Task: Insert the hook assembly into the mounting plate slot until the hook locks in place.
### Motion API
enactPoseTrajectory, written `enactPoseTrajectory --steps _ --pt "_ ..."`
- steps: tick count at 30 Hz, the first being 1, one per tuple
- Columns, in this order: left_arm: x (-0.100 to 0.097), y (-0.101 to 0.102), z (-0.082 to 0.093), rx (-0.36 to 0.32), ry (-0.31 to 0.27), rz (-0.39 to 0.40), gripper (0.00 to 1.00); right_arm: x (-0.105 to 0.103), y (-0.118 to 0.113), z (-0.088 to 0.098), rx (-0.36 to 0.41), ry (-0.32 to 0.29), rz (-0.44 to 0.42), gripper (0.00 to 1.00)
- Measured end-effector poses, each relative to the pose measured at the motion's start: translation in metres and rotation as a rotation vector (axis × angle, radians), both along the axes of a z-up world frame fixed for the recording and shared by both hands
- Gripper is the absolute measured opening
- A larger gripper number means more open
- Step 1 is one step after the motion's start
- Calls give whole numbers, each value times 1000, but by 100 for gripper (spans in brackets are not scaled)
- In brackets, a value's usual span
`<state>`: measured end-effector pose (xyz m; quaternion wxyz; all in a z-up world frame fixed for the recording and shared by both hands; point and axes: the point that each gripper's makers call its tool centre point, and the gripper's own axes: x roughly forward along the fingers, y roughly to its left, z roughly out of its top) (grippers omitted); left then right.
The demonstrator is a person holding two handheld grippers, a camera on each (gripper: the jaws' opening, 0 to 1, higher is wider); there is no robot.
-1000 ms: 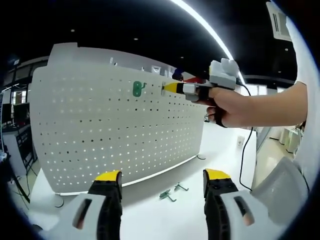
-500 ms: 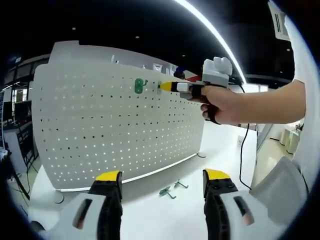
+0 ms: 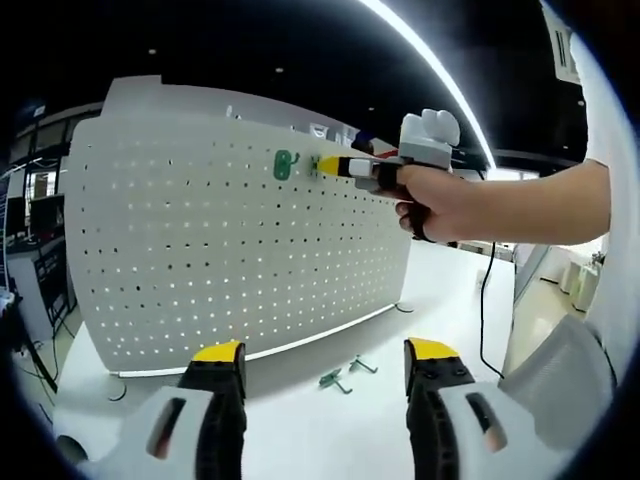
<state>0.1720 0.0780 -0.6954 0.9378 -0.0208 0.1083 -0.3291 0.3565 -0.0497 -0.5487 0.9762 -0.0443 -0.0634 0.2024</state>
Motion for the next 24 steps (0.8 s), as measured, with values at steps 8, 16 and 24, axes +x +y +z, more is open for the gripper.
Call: enactPoseTrajectory --steps 8,16,24 --pt "0 4 0 -5 3 8 65 3 2 1 3 2 -15 2" --pt "-3 2 0 -13 1 3 65 4 3 1 5 13 -76 2" --pt "-4 6 2 -18 -5 8 63 7 4 0 64 54 -157 2"
